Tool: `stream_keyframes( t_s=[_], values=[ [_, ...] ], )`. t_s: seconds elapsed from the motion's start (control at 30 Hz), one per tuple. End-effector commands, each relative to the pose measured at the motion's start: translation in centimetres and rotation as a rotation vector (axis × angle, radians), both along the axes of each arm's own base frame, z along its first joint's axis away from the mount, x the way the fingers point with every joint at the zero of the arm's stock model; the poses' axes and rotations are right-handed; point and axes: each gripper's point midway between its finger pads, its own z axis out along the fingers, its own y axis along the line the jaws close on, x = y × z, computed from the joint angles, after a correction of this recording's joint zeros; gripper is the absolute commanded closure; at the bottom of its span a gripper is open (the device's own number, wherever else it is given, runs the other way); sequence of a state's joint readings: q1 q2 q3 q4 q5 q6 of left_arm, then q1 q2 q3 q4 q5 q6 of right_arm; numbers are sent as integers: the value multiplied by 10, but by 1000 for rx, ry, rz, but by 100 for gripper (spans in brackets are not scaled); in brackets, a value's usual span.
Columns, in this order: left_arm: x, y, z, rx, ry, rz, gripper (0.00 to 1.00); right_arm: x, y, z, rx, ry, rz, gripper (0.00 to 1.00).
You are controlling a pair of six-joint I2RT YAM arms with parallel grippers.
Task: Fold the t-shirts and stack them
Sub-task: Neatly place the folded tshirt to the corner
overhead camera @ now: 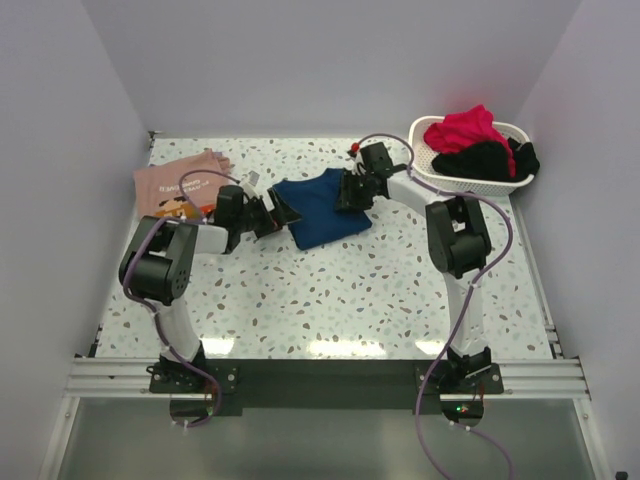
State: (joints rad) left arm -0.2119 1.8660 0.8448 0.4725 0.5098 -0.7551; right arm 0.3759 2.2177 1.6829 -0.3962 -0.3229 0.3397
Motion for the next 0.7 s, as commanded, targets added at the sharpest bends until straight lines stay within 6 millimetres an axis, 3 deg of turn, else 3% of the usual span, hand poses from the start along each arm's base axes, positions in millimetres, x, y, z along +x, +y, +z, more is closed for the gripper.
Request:
stream_keyframes(
  t_s=[0.0, 0.2, 0.5, 0.57, 0.67],
  values=[
    [-1, -12, -18, 15, 13, 12, 0, -13, -4, -15, -68, 45, 19, 54],
    [-3, -31, -35, -2, 38, 28, 0, -24, 6, -13, -66, 49, 39, 55],
    [9, -54, -42, -2, 20, 33, 2, -45, 21, -16, -44, 68, 69, 56],
    [11, -55, -43, 3, 21, 33, 8, -48, 23, -19, -46, 74, 73, 56],
    [12, -54, -50, 24, 40, 38, 35, -51, 27, -22, -47, 82, 81, 56]
  ],
)
